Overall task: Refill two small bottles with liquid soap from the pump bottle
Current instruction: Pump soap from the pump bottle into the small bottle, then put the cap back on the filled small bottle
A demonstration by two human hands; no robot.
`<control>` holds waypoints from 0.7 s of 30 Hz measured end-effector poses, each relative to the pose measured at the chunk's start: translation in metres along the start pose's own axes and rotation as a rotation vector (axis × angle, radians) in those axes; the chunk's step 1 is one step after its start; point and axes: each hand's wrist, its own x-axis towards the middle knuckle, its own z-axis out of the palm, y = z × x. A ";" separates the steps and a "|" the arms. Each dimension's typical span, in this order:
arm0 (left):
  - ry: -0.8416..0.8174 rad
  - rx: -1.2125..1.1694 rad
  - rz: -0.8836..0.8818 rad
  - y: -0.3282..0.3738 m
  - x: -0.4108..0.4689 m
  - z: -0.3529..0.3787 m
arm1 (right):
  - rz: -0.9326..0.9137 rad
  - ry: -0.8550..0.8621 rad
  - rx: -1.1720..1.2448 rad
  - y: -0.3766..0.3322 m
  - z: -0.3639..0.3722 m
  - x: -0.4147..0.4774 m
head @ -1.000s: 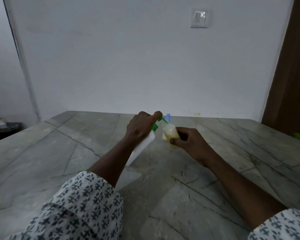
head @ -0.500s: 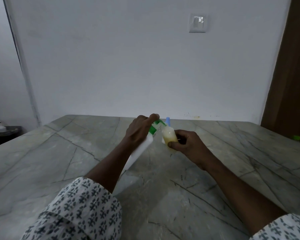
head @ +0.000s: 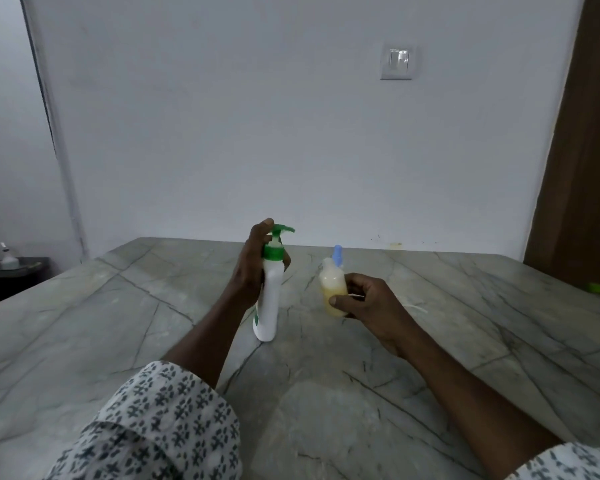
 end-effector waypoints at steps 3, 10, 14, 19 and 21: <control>-0.074 -0.017 0.009 -0.001 0.003 -0.001 | 0.029 -0.002 -0.015 0.003 -0.002 0.000; -0.091 -0.071 -0.023 -0.002 0.003 -0.004 | 0.087 -0.010 -0.064 0.007 -0.003 0.001; -0.084 -0.101 -0.047 -0.002 0.001 -0.009 | 0.092 -0.031 -0.185 0.008 -0.004 0.000; -0.204 -0.073 -0.113 -0.003 -0.006 -0.023 | 0.102 -0.058 -0.257 0.007 0.000 -0.001; -0.321 -0.027 -0.160 -0.004 -0.007 -0.038 | 0.095 -0.061 -0.262 0.006 0.000 -0.002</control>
